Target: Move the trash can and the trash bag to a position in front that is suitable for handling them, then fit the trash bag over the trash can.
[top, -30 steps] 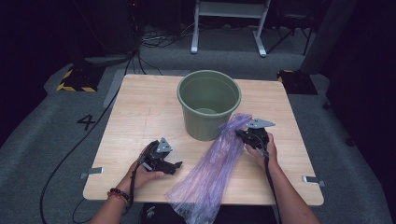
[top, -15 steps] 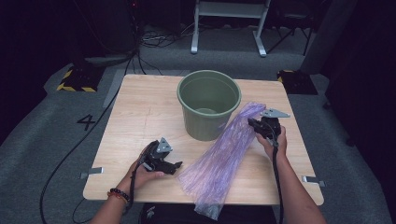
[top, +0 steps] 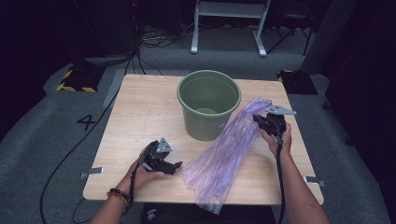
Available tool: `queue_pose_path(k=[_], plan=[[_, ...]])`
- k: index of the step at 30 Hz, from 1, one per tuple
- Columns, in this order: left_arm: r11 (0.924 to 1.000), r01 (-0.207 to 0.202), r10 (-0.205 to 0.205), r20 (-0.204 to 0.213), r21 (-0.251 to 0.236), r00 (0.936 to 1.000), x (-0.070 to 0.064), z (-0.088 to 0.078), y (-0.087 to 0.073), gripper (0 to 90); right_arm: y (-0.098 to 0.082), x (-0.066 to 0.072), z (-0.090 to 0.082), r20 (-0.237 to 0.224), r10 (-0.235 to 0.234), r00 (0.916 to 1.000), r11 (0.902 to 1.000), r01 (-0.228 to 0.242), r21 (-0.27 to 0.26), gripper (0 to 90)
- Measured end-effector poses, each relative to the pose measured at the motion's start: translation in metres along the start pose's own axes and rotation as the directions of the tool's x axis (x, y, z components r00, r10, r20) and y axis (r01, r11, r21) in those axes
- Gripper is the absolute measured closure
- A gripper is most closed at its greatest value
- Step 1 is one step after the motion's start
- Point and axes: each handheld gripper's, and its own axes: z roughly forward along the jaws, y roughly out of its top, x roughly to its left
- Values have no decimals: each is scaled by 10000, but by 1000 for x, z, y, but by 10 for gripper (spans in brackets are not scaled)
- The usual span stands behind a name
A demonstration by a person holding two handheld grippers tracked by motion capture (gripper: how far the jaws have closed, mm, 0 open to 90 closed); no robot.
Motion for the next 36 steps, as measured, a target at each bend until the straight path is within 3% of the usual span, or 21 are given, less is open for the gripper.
queue_pose_path(k=[18,30,32,36], plan=[[10000,-46,45,60,15,10000,0,0,0,158,17,12,-16,-399,-541,9977,9945,503,-918,896],[9997,53,-54,40,225,10000,0,-1,3,192,37,24,-39,-606,-1092,9922,9788,967,-1807,896],[9997,246,-247,285,40,9993,-2,-4,6,197,40,26,-42,-645,-1153,9912,9755,1008,-1956,896],[9988,207,-174,734,-442,9971,-10,-16,20,199,46,30,-48,-760,-1257,9892,9692,1061,-2224,896]])
